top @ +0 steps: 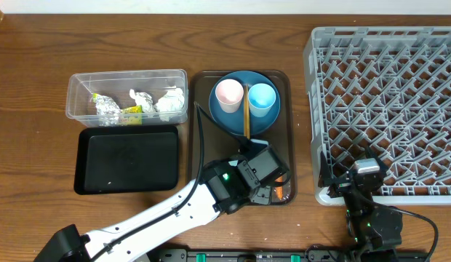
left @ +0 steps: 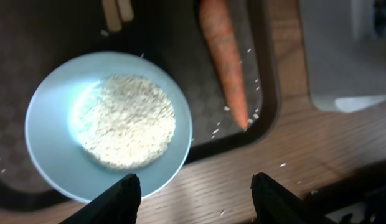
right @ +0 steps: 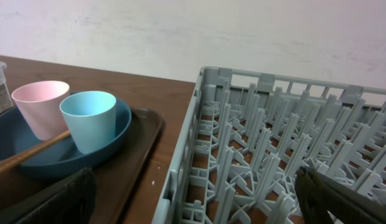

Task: Sort waste into correct bins and load items into the dishwasher rack
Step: 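Reach the left gripper to the carrot and grasp it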

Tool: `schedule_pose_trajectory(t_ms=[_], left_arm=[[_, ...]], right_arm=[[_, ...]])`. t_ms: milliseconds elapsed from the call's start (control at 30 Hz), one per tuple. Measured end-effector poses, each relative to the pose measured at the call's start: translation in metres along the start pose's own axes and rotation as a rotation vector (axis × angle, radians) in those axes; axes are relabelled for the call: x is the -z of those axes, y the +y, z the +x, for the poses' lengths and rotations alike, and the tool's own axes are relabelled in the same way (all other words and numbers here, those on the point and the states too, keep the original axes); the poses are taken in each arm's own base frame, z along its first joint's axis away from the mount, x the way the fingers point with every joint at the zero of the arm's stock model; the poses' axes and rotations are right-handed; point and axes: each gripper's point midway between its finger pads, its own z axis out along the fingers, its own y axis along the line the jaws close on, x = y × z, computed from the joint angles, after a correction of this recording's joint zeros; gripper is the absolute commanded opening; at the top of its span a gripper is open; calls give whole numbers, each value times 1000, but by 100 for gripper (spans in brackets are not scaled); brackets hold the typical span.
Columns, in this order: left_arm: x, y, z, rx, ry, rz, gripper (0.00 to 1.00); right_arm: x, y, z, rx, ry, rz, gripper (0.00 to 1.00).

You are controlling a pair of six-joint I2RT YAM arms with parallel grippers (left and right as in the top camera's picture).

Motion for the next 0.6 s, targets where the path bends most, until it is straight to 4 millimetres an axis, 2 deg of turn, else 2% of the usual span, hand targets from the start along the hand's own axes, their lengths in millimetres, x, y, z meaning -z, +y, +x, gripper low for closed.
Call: schedule_pose_trajectory(t_ms=[300,600], left_arm=[[0,-8,-7,2,-29,33,60],[1,-19,1,-21,-24,51,60]], right_arm=[[0,0,0,0,0,0,99],[0,0,0,0,0,0,99]])
